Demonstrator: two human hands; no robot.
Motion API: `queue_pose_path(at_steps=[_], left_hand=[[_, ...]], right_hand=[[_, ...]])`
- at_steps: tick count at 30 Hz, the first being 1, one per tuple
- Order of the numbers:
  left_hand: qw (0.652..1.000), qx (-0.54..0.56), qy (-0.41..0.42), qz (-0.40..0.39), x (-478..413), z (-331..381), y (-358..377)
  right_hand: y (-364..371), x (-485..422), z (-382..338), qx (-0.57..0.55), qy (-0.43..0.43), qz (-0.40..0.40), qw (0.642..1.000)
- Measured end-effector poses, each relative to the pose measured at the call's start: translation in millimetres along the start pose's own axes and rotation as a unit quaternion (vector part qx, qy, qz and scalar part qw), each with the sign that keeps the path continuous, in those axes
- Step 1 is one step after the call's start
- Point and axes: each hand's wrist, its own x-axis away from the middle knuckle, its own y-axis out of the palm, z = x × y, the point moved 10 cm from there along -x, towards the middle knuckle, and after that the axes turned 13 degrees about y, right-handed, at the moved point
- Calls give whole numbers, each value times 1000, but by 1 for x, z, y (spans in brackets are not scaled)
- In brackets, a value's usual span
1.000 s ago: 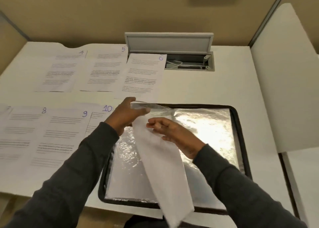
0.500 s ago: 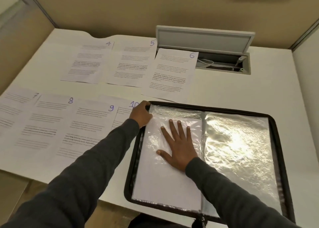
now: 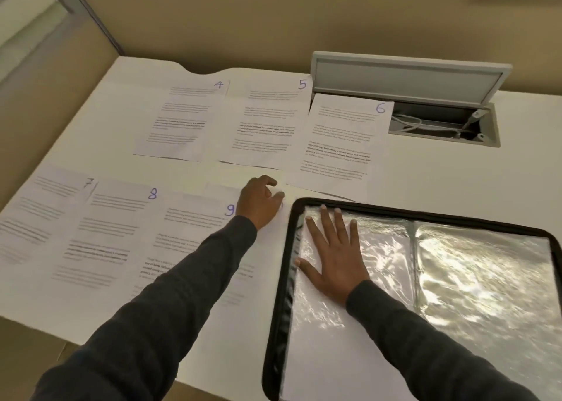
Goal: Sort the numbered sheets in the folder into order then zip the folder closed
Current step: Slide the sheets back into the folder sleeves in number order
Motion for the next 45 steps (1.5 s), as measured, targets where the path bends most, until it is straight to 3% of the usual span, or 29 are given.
queue_pose_path(at_steps=[6,10,18,26,33,35,39,45], left_hand=[[990,-85,-50,98,-48,-82,-85],[968,-162,-141,130,-70,-143,-138],[933,-180,-263,168,-92,-228,-192],[943,-179,-255,118,-115,-261,-208],[946,-225,-208,103,-125,-233,-208],[954,-174,-207,131,-123,-230,-208],[951,30,-198,236,-104,-219,-205],[855,396,-171,288,-66,-160,-163]], right_hand=[[-8,-75,-61,-21,-31,-5,999],[0,-118,-97,-14,-45,-27,999],[25,-166,-129,20,-39,-57,997],[33,-171,-129,38,-37,-43,998],[31,-170,-130,43,-35,-56,997],[31,-170,-130,43,-28,-70,996],[18,-165,-133,15,-27,-84,996],[-34,-151,-130,-215,17,-58,975]])
